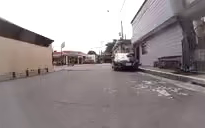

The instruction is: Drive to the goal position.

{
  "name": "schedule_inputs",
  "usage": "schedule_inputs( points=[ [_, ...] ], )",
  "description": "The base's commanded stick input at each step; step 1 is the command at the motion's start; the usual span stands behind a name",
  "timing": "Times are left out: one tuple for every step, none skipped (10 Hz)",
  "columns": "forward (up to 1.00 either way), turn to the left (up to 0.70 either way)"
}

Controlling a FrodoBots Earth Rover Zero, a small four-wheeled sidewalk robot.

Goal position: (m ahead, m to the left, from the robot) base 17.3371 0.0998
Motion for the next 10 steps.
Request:
schedule_inputs(
  points=[
    [0.50, 0.04],
    [0.50, 0.04],
    [0.50, 0.04],
    [0.50, 0.04],
    [0.50, 0.04],
    [0.50, 0.04],
    [0.50, 0.04],
    [0.50, 0.04],
    [0.50, 0.04],
    [0.50, 0.04]
  ],
)
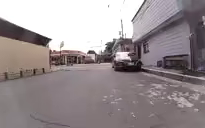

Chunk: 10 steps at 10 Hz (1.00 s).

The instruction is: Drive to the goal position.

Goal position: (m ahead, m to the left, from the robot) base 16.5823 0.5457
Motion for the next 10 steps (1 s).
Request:
schedule_inputs(
  points=[
    [0.50, 0.04],
    [0.50, 0.04],
    [0.50, 0.04],
    [0.50, 0.04],
    [0.50, 0.04],
    [0.50, 0.04],
    [0.50, 0.04],
    [0.50, 0.04],
    [0.50, 0.04],
    [0.50, 0.04]
  ],
)
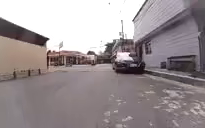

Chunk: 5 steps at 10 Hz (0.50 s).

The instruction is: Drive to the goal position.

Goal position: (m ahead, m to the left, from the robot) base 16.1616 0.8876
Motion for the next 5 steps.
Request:
schedule_inputs(
  points=[
    [0.50, 0.04],
    [0.50, 0.04],
    [0.50, 0.04],
    [0.50, 0.04],
    [0.50, 0.04]
  ],
)
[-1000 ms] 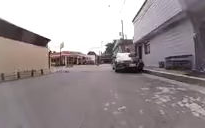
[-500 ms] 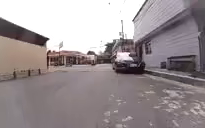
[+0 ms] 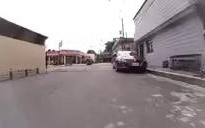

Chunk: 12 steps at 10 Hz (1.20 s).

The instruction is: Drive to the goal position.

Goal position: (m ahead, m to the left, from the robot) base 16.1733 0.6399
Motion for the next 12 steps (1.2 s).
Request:
schedule_inputs(
  points=[
    [0.50, 0.04],
    [0.50, 0.04],
    [0.50, 0.04],
    [0.50, 0.04],
    [0.50, 0.04],
    [0.50, 0.04],
    [0.50, 0.04],
    [0.50, 0.04],
    [0.50, 0.04],
    [0.50, 0.04],
    [0.50, 0.04],
    [0.50, 0.04]
  ],
)
